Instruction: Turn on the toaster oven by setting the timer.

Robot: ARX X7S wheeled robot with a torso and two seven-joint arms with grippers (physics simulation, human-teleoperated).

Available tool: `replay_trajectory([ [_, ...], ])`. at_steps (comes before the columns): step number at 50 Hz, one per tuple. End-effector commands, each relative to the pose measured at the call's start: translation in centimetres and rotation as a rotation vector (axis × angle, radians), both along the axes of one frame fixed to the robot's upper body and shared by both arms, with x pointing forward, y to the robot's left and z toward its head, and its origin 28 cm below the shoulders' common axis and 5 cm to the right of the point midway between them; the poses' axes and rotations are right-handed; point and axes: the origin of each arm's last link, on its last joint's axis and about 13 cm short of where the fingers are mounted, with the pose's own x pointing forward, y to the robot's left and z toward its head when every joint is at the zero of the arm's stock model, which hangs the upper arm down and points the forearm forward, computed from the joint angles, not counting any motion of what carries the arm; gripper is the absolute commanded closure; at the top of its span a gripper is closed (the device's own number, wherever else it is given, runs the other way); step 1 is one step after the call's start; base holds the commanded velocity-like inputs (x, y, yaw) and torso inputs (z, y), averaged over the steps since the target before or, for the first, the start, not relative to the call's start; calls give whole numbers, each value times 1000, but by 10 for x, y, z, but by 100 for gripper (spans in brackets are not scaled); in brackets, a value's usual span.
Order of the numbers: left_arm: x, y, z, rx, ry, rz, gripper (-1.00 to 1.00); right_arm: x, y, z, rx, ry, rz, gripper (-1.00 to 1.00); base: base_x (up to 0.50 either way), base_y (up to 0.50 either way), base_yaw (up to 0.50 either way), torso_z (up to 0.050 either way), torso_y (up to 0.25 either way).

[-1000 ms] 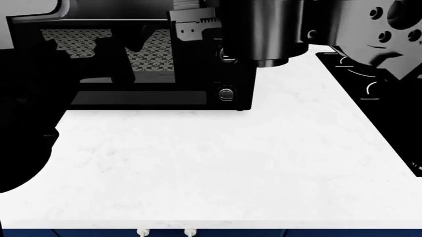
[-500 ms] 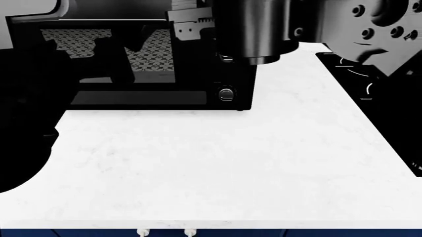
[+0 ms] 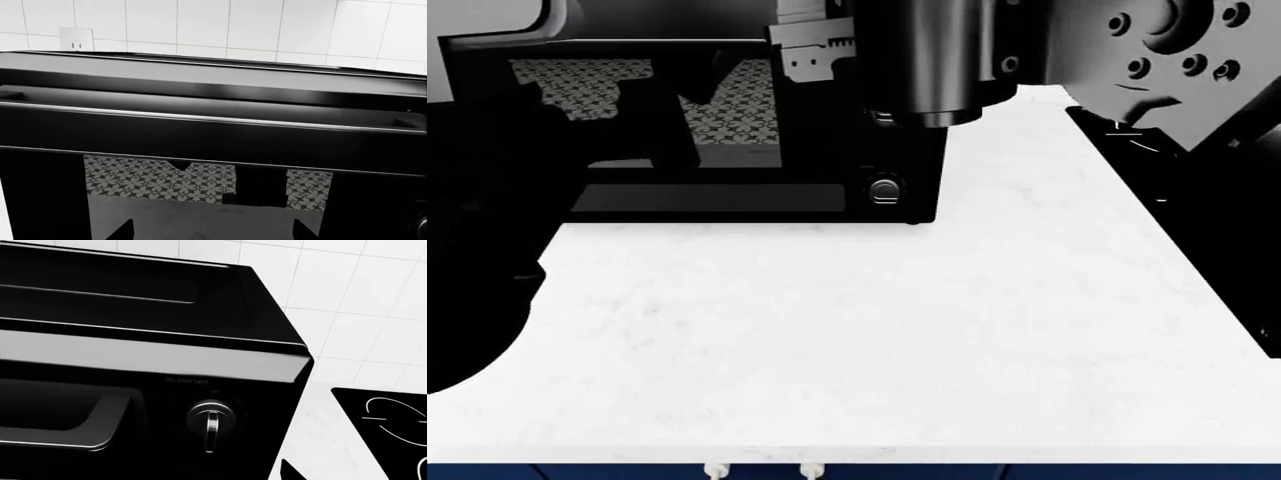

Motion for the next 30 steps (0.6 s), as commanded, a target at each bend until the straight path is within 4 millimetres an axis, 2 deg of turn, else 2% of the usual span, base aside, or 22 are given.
replay_trajectory([
  [1, 0, 0, 0, 0, 1, -1, -100, 3, 1, -1, -2, 4, 2, -100, 0, 0, 0, 0, 0],
  [30, -1, 1, 0, -3, 1, 2, -100, 15, 5, -5, -15, 11, -13, -100, 0, 0, 0, 0, 0],
])
